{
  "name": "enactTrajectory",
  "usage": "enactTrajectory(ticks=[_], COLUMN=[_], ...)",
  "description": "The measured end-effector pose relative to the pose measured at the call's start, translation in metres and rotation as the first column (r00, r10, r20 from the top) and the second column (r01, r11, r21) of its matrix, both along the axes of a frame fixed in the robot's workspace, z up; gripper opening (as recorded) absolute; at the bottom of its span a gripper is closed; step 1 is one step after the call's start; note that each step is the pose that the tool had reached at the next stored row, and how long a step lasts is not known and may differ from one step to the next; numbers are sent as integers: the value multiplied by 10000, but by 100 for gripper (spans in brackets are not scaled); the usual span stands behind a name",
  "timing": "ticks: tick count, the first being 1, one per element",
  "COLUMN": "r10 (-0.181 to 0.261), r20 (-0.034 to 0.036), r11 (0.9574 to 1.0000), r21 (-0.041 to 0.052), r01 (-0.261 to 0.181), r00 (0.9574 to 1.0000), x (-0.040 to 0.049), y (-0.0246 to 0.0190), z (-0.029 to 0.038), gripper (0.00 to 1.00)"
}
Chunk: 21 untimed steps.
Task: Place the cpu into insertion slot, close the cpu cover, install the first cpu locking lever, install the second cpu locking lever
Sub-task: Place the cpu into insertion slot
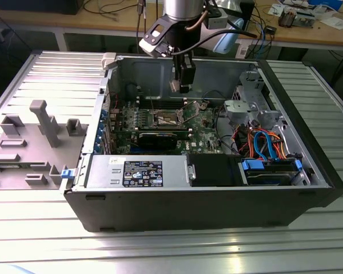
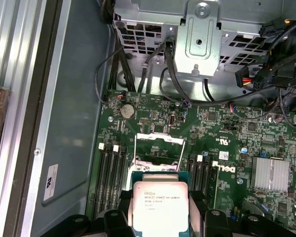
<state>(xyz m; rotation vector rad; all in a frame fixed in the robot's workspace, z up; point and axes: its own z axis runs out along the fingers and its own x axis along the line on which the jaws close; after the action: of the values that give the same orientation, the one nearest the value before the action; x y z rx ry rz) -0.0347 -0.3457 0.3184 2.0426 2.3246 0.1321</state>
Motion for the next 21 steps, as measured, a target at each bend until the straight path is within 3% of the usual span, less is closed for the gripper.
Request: enactTrajectory(ticks=[14, 16, 21], r10=[-138, -489, -509], r20=[1, 0, 0], r11=[9999, 9988, 9987], r21=[2, 2, 2], r01=[138, 489, 509], r00=[9999, 9988, 9987], x=[0, 0, -4], y=[0, 0, 2], z=[-18, -53, -207], gripper=[54, 54, 54])
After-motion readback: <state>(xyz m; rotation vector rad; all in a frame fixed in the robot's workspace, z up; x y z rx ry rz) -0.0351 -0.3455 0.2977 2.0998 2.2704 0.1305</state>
